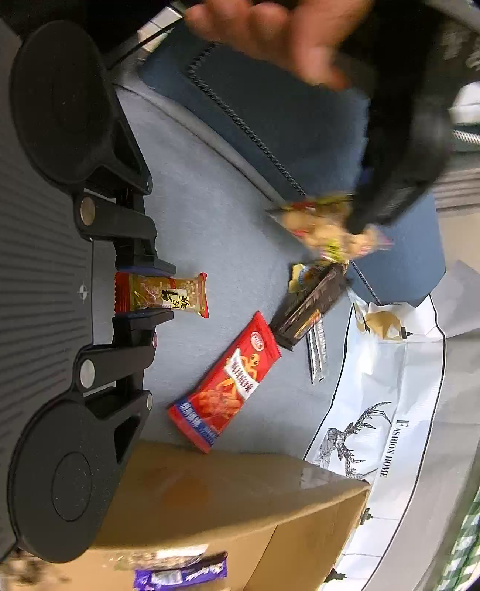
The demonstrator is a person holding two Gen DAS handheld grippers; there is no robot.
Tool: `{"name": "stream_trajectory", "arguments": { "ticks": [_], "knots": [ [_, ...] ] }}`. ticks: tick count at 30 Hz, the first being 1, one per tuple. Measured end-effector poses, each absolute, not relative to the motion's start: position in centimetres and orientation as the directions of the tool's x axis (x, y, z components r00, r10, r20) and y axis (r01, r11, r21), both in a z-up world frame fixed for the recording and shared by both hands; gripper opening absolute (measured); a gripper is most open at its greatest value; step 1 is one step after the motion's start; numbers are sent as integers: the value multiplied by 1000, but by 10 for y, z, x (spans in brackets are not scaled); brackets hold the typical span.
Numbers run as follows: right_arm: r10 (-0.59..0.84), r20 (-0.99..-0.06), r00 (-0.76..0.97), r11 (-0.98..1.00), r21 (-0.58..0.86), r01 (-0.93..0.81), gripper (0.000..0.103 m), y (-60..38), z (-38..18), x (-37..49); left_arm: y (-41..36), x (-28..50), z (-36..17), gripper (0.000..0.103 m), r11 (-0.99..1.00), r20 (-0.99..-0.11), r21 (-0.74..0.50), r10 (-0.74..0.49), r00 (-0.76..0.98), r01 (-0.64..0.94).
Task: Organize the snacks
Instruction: 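Grasp the cookie bag with the left gripper while the right grasps the small wrapped cake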
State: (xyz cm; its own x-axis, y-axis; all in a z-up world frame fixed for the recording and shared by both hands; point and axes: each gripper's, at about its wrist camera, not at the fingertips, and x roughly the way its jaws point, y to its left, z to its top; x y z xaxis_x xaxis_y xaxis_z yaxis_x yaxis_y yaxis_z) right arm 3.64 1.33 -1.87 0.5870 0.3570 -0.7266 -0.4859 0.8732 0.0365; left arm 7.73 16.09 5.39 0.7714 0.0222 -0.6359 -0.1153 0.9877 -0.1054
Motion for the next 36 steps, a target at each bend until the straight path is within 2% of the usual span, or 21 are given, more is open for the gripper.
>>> {"name": "stream_trajectory", "arguments": {
  "ticks": [2,5,7,10,15,17,19,31,36],
  "knots": [
    [367,-720,589,870,42,-491,19,9,-23,29,167,78,48,16,972,-676,-220,-87,732,-88],
    [364,-730,579,868,41,-494,19,2,-36,22,164,87,26,17,952,-762,-304,-219,610,-38],
    [347,-753,559,869,35,-493,19,2,-42,23,155,91,11,20,964,-819,-266,-215,532,-20],
    [361,-761,539,865,57,-499,20,1,-46,26,145,96,3,40,981,-846,-192,-158,509,-14],
    [361,-774,521,869,76,-489,28,2,-50,30,137,100,3,61,985,-844,-169,-125,522,-37],
    [360,-778,515,868,77,-490,32,4,-52,32,134,103,0,78,991,-848,-135,-101,520,-28],
    [360,-776,518,866,71,-495,36,5,-53,32,134,105,-3,85,996,-854,-91,-69,515,-18],
    [348,-785,512,869,65,-491,39,3,-53,34,117,109,-32,88,997,-911,-2,-34,411,77],
    [340,-784,519,868,48,-495,38,4,-53,31,116,109,-35,82,997,-914,4,-30,405,83]
  ]
}}
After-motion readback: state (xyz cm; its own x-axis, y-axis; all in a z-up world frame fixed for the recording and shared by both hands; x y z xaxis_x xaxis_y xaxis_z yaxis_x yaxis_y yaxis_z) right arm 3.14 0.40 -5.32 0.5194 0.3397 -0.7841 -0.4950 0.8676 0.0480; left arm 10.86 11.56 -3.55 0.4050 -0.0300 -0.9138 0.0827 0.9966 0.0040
